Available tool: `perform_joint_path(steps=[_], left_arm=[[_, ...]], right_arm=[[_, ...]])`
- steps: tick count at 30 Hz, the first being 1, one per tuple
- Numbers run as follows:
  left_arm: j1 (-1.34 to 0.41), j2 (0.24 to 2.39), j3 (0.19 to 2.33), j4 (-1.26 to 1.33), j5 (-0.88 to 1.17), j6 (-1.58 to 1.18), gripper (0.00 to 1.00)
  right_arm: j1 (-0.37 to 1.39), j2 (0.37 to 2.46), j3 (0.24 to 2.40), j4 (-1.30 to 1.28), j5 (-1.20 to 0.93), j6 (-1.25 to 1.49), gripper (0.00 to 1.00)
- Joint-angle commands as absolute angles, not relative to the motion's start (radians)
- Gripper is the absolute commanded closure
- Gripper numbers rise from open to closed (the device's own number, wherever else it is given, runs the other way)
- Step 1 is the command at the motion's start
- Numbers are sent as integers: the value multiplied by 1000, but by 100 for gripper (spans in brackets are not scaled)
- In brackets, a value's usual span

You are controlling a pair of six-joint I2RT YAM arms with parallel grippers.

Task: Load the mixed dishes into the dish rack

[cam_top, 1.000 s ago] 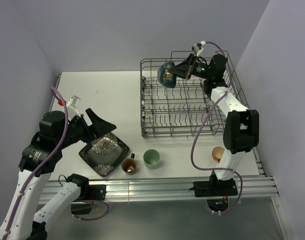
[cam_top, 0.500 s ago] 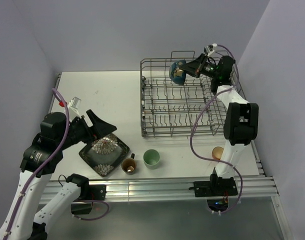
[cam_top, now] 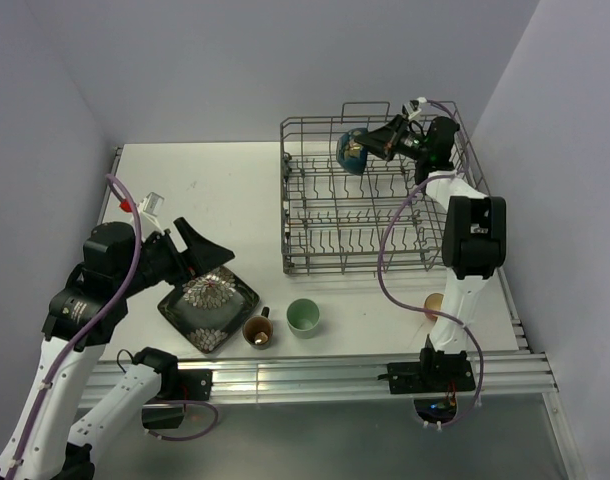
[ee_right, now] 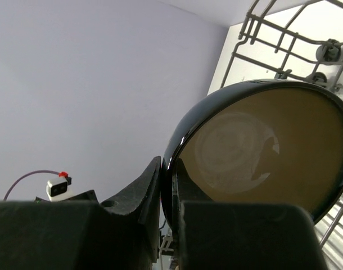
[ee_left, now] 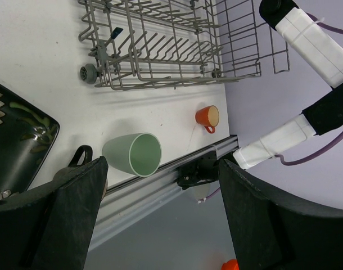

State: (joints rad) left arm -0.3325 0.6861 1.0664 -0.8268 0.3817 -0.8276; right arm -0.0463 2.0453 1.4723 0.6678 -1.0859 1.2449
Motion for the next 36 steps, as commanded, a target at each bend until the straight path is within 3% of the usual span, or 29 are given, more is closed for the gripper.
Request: perform_joint_path(steps=[1, 24, 27, 36], left_arm=[[-328, 693, 1072, -781, 400, -807, 13], [-328, 699, 1075, -782, 383, -825, 13], [-328, 696, 1066, -776, 387, -833, 13], [-328, 687, 1065, -778, 377, -848, 13]], right_arm=[[-43, 2074, 1555, 756, -1075, 1238, 100], [-101, 2098, 1419, 835, -996, 1302, 100], [-115, 2091, 1394, 816, -999, 1286, 97], [-155, 2074, 1345, 775, -1005, 1247, 73]])
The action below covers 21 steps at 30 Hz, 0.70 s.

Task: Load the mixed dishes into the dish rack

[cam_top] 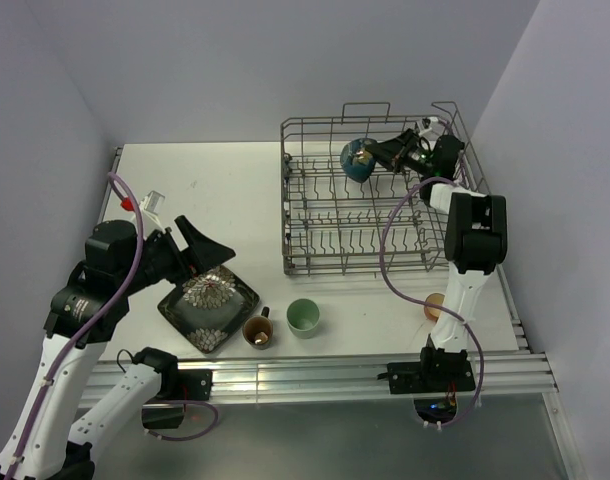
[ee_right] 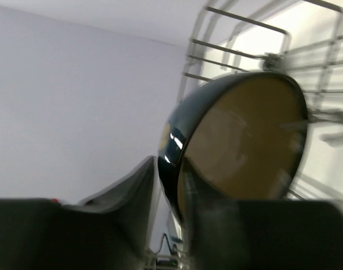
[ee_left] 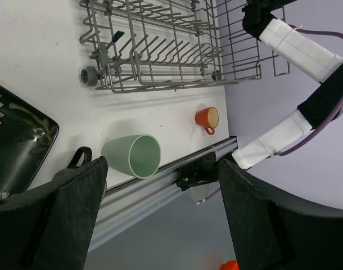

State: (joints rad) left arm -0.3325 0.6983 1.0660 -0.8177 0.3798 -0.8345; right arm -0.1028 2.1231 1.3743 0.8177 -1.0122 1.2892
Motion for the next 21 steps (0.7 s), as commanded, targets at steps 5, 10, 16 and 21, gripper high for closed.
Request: perform_joint_path(steps=[5, 10, 16, 21], left_arm=[[-328, 686, 1052, -765, 382, -856, 13], [-328, 687, 1045, -762, 379, -864, 14], [-328, 686, 1040, -772, 370, -871, 14], [-328, 693, 1043, -788, 364, -870, 14]], right_arm=[[-160, 2056, 1347, 736, -1012, 1217, 47], [-158, 2040, 1364, 660, -1032, 1160, 37], [-155, 2016, 1448, 369, -1031, 947, 32], [-152, 2000, 1479, 304, -1032, 887, 30]])
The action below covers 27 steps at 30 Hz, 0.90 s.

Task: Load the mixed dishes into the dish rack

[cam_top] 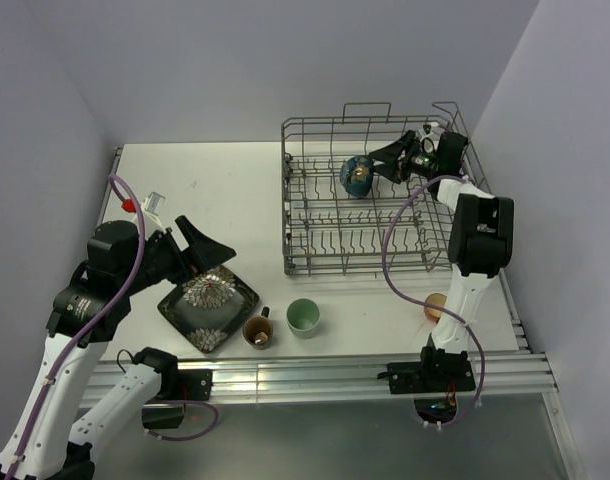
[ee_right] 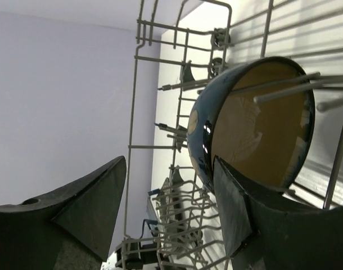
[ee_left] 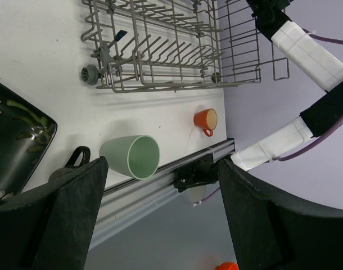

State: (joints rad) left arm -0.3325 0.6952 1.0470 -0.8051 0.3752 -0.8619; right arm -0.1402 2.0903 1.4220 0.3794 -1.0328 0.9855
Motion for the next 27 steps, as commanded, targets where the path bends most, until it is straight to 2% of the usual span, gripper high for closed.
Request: perform_joint_path(steps=[1, 3, 7, 14, 18, 23, 26, 27], left_arm=[[-328, 699, 1046, -796, 356, -868, 14], [-328, 713, 1057, -811, 344, -858, 14], [-328, 765, 1083, -884, 292, -819, 14], [-350, 882, 1081, -956, 273, -781, 17], [-449, 937, 1088, -974, 212, -804, 18], [-581, 995, 1114, -974, 123, -862, 18], [-666, 1047, 1120, -966, 78, -894, 18], [-714, 1060, 1123, -960, 66, -902, 18]], right_arm=[[-150, 1984, 1480, 287, -1032, 878, 29], [-144, 1964, 1491, 256, -1025, 842, 29], [-135, 1907, 1561, -12, -931, 701, 27], [-127, 1859, 1713, -414, -619, 482, 26], [-121, 1842, 1738, -532, -536, 428, 26], [-94, 1701, 1660, -567, -469, 416, 26], [-23, 1609, 1626, -633, -431, 399, 26], [48, 1589, 1625, -655, -411, 385, 26]])
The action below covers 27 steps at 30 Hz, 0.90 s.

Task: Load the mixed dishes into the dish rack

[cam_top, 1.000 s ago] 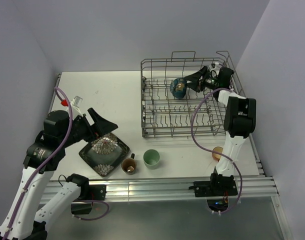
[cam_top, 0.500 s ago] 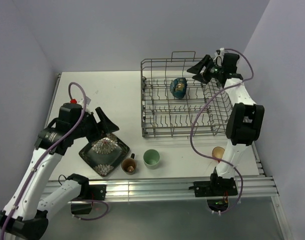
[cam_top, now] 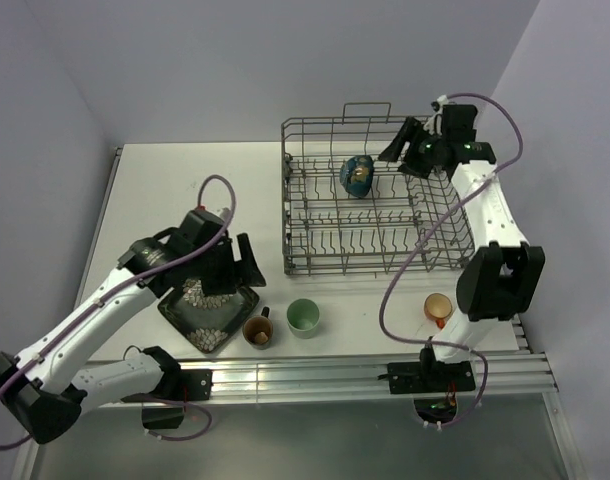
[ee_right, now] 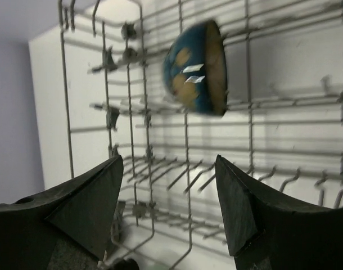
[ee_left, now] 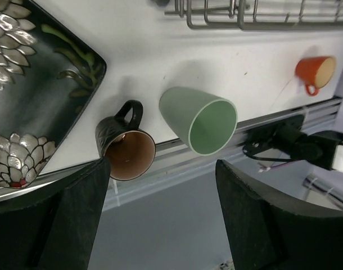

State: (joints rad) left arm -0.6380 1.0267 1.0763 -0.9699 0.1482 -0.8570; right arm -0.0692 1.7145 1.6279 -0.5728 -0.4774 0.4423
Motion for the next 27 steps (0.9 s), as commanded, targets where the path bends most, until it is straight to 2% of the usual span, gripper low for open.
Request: perform_joint_path(steps=[1, 4, 8, 15, 19, 27], left_arm=[[-738, 1072, 1121, -950, 55, -910, 18], [-804, 1127, 1131, -940, 22, -930, 19], [-851, 1212, 1147, -933, 6, -916, 22], [-879, 1310, 1140, -864, -23, -888, 31], [-900, 1373, 1144, -830, -15, -874, 35], [-945, 1496, 1167, -778, -9, -871, 36]], right_arm=[[87, 1553, 1632, -717, -358, 367, 27], [229, 1479, 1626, -829, -243, 347, 27], [319, 1294, 1462, -832, -287, 429, 29], [360, 913, 1238, -894, -276, 494, 31], [360, 830, 1220, -949, -267, 491, 32], [360, 781, 1229, -976, -261, 505, 32]])
